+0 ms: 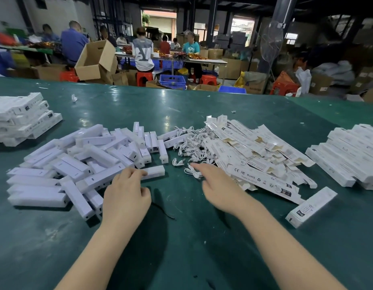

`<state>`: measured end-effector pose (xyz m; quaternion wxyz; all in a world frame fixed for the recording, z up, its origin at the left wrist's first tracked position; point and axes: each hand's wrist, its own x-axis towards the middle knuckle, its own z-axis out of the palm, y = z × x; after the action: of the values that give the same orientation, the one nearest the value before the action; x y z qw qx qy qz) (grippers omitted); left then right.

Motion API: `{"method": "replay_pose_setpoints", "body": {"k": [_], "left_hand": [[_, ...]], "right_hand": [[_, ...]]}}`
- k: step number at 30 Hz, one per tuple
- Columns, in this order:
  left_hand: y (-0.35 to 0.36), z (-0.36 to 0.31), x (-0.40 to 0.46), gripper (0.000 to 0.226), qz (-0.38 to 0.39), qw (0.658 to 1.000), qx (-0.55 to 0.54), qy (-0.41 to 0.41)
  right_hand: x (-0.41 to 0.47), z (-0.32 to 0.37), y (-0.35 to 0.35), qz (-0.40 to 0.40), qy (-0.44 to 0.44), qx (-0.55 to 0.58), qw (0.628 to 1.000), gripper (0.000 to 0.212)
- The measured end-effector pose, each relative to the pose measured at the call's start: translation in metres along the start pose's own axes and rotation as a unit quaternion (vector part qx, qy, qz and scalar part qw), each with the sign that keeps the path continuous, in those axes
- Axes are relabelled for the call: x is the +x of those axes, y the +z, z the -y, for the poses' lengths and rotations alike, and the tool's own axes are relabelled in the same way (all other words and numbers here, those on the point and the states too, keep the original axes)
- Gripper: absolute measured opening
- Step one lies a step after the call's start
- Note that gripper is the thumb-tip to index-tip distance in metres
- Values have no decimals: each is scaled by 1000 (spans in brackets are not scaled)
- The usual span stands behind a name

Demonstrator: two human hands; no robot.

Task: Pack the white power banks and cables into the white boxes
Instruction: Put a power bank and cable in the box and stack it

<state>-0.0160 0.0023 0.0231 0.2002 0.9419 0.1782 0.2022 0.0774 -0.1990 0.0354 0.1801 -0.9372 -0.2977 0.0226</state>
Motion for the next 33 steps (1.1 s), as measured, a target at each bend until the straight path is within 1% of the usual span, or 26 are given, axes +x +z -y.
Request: {"method": "replay_pose_setpoints", "body": {"k": [2,3,6,8,10,12,13,15,16,17,18,19,21,23,25,27,28,30,31,33], "left_hand": [[1,5,4,45,-3,1000,-2,1],[2,8,6,49,4,1000,-4,5],[6,13,10,57,45,998,28,23],[11,13,13,59,57,995,70,30],[15,13,15,57,49,993,100,33],[15,14,17,51,38,993,110,29],[15,15,18,46,41,993,108,30],[15,13,17,38,64,995,66,43],[14,11,15,34,78,995,21,52],[12,7,12,30,90,994,-24,61],[12,3,9,27,101,991,-51,69],[12,0,8,26,107,990,-55,78],[13,-2,6,28,99,990,-32,90],[14,-1,7,30,80,993,-15,85],[13,-1,5,34,47,995,-28,81],[11,-4,2,36,12,992,-79,97],[9,-6,0,36,3,987,-117,109],[6,-12,-4,39,-1,973,-186,137],[4,-15,-7,43,4,966,-211,151],[2,-21,-12,59,24,950,-257,175]], "right_hand": [[12,7,20,13,-14,-26,999,52],[15,9,27,6,-10,-39,999,49],[15,8,35,-70,2,-76,995,38],[11,8,32,-102,7,-62,993,28],[5,10,24,-120,12,-19,993,21],[1,9,13,-147,26,-8,989,25],[-1,4,7,-166,51,-40,984,31],[-5,-12,-6,-177,151,-151,961,51],[-9,-21,-11,-160,212,-193,945,61],[-12,-28,-16,-135,266,-209,931,67],[-15,-34,-19,-115,306,-204,923,66],[-17,-40,-21,-101,329,-192,919,59],[-19,-46,-24,-104,334,-180,919,40],[-19,-50,-27,-161,308,-169,922,30],[-18,-46,-30,-266,245,-125,924,24],[-18,-31,-35,-388,137,-14,911,9],[-19,-21,-37,-430,80,54,898,13],[-22,3,-39,-470,-21,161,868,27],[-25,14,-39,-474,-65,223,849,28],[-32,35,-40,-445,-127,390,796,26]]}}
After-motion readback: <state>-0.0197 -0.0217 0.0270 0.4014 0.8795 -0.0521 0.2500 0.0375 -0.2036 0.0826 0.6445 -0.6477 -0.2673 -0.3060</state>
